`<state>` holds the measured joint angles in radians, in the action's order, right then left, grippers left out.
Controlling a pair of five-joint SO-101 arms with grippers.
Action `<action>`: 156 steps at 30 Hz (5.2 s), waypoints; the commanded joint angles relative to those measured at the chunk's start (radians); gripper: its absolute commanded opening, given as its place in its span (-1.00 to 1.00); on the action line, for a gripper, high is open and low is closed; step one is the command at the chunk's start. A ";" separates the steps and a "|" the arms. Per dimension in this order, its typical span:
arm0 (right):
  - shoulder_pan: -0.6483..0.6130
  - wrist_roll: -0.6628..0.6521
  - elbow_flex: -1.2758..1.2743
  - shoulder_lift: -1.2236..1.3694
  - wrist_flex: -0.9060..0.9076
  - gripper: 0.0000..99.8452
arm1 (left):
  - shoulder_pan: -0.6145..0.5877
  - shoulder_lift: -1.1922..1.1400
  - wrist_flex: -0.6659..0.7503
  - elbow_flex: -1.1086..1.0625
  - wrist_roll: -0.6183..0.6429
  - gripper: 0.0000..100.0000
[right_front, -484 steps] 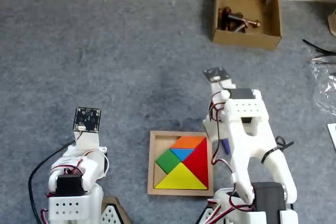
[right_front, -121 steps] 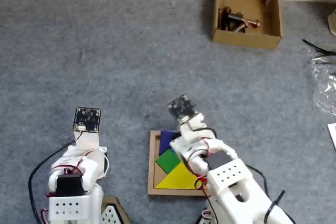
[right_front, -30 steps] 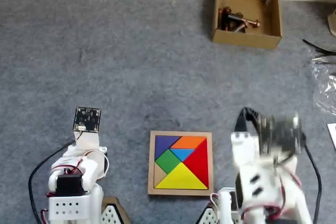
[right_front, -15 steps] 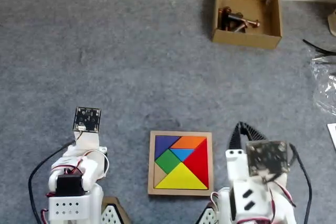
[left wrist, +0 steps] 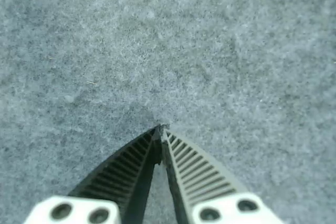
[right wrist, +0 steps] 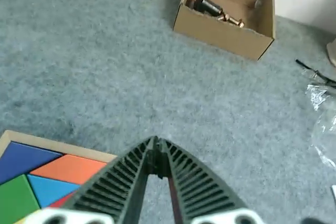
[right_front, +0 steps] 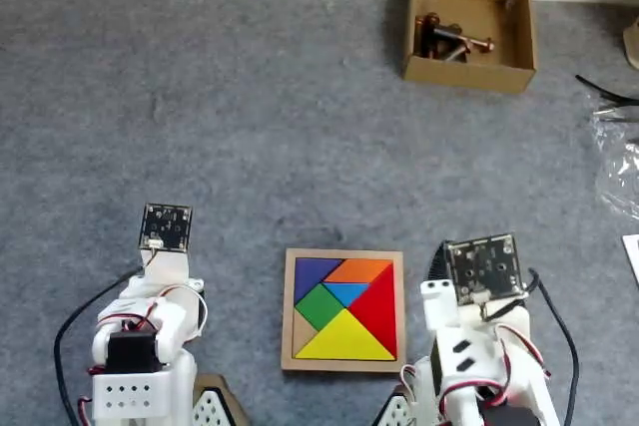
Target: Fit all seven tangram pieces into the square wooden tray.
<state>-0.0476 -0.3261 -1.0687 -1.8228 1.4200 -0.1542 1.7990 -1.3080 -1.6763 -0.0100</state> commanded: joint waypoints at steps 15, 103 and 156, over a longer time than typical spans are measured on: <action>0.007 -0.005 -0.131 -0.016 -0.278 -0.98 | -0.010 -0.002 -0.005 -0.021 0.005 -0.99; -0.012 0.427 -0.697 -0.015 -0.191 -0.99 | -0.010 -0.002 -0.005 -0.021 0.005 -0.99; -0.015 0.482 -0.697 -0.016 -0.173 -0.99 | -0.010 -0.002 -0.005 -0.021 0.005 -0.99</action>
<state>-0.0690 0.1419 -1.6701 -1.8228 1.2451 -0.1542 1.7990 -1.3080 -1.6763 -0.0100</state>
